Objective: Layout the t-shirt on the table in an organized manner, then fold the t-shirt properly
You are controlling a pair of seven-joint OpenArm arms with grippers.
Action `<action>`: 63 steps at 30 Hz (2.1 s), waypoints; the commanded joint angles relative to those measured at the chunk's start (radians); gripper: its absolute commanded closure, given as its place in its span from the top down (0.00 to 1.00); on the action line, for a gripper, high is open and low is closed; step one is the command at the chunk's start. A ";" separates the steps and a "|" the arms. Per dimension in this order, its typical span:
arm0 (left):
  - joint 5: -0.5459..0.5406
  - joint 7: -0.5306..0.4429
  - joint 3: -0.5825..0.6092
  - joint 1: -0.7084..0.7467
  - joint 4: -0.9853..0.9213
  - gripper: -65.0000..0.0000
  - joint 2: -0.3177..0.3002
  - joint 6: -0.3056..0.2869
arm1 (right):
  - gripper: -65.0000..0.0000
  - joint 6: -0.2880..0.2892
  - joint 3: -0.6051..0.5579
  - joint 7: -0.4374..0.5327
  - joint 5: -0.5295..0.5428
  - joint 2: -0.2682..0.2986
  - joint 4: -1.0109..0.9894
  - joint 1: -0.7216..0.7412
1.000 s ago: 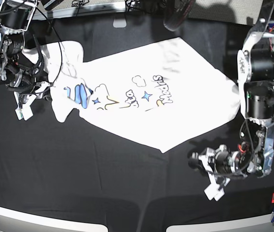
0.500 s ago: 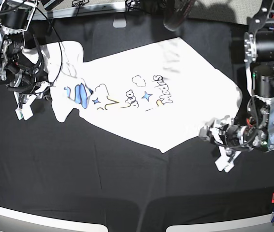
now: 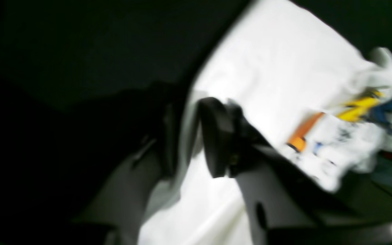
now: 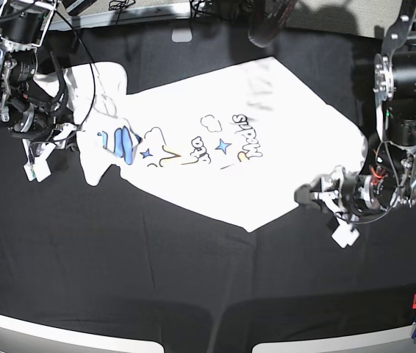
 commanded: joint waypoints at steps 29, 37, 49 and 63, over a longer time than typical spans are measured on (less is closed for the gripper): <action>-0.115 0.141 0.003 0.010 0.332 0.00 -0.031 -0.001 | 0.00 0.006 -0.001 -0.015 0.005 0.011 0.010 0.008; -0.341 0.282 0.003 0.325 0.729 0.00 0.015 -0.001 | 0.00 0.006 -0.001 -0.016 -0.003 0.011 0.010 0.008; -0.396 0.231 0.003 0.584 0.969 0.38 0.015 -0.001 | 0.00 0.006 -0.001 -0.016 -0.003 0.011 0.010 0.008; -0.759 0.282 0.002 0.521 0.969 0.49 0.008 -0.001 | 0.00 0.006 -0.001 -0.016 -0.003 0.012 0.010 0.010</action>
